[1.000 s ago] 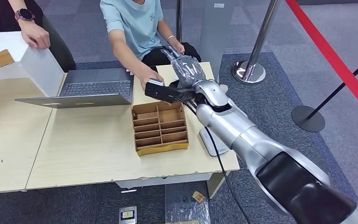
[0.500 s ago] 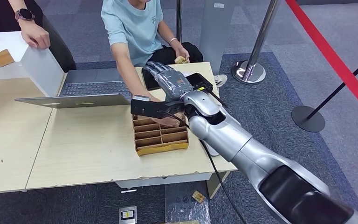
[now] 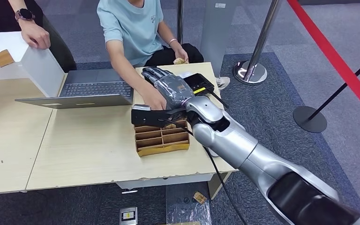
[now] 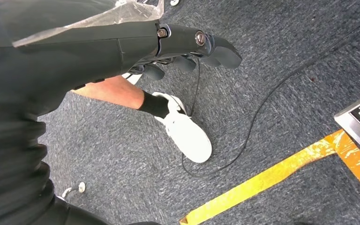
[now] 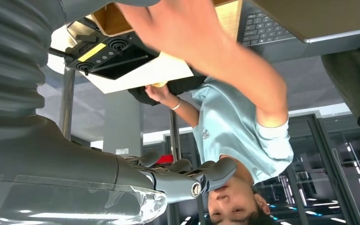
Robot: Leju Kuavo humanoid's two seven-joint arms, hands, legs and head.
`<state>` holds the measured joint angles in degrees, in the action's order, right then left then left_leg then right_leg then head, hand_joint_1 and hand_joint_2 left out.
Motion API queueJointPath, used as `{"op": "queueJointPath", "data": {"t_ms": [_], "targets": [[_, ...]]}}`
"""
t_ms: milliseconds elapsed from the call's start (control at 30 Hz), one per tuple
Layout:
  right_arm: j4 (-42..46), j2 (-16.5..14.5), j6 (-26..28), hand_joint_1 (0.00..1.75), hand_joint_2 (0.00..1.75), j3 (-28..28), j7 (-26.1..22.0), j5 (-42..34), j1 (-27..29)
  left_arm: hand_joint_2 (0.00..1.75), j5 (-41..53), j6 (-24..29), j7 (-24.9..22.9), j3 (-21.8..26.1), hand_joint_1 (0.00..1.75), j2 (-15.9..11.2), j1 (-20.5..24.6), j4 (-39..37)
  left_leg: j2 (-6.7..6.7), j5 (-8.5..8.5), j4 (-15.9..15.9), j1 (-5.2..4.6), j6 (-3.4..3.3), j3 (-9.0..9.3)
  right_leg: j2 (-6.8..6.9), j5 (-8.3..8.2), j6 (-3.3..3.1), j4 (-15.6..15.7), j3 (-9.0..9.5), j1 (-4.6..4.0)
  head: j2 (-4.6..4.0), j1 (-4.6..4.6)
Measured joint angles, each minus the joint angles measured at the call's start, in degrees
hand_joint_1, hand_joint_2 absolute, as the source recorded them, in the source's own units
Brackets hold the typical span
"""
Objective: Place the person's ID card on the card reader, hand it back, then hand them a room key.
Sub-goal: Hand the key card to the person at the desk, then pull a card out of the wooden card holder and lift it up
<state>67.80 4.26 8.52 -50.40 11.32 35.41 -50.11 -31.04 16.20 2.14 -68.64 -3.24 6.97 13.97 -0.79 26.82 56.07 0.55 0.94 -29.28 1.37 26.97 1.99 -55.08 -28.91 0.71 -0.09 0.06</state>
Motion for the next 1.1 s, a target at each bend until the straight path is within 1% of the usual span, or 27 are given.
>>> {"op": "queueJointPath", "data": {"t_ms": [300,600,733,833,933,967,1000,1100], "targets": [[3.99,2.71,-1.06,0.0,1.75,-0.02,2.33,0.26,0.89,1.75,-0.02,0.0,-0.08,0.03,0.0,0.22,-0.04,-0.04,0.0,0.0,0.0,0.0,0.0,-0.03,0.0,0.0,0.0,0.02,-0.02,0.0,0.0,0.01],[3.75,4.7,-1.28,0.0,1.75,0.04,3.21,0.6,4.25,1.75,0.03,0.07,-0.03,0.03,0.0,0.25,-0.03,-0.08,0.01,0.0,0.0,0.0,0.0,-0.04,0.0,0.0,0.0,0.02,-0.03,0.0,0.0,0.0],[2.1,5.3,-1.04,0.24,1.75,0.08,3.22,0.12,5.97,1.75,0.03,0.11,-0.1,0.03,0.0,0.25,-0.03,-0.09,0.01,0.0,0.0,0.0,0.0,-0.04,0.0,0.0,0.0,0.02,-0.02,0.0,0.0,0.01],[0.82,5.64,-0.53,0.27,1.75,0.15,3.22,-0.39,7.09,1.75,0.02,0.1,-0.3,0.03,0.0,0.25,-0.03,-0.1,0.01,0.0,0.0,0.0,0.0,-0.04,0.0,0.0,0.0,0.02,-0.02,0.0,0.0,-0.01],[-0.24,5.91,0.17,0.52,1.75,0.26,3.18,-0.67,7.91,1.75,0.02,0.07,-0.39,0.03,0.0,0.25,-0.03,-0.16,0.01,0.0,0.0,0.0,0.0,-0.04,0.0,0.0,0.0,0.02,-0.02,0.0,0.0,0.0],[-0.55,6.0,0.32,0.57,1.75,0.31,3.16,-0.74,8.07,1.75,0.02,0.06,-0.46,0.03,0.0,0.25,-0.02,-0.17,0.01,0.0,0.0,0.0,0.0,-0.04,0.0,0.0,0.0,0.02,-0.02,0.0,0.0,0.01],[-0.84,6.06,0.4,0.57,1.75,0.36,3.15,-0.83,8.19,1.75,0.02,0.04,-0.58,0.03,0.0,0.25,-0.02,-0.19,0.01,0.0,0.0,0.0,0.0,-0.04,0.0,0.0,0.0,0.02,-0.02,0.0,0.0,0.01],[-1.7,6.17,0.48,0.47,1.75,0.49,3.11,-1.02,8.41,1.75,0.07,0.02,-0.92,0.03,0.0,0.25,-0.02,-0.21,0.01,0.0,0.0,0.0,0.0,-0.04,0.0,0.0,0.0,0.02,-0.02,0.0,0.0,0.01]]}}
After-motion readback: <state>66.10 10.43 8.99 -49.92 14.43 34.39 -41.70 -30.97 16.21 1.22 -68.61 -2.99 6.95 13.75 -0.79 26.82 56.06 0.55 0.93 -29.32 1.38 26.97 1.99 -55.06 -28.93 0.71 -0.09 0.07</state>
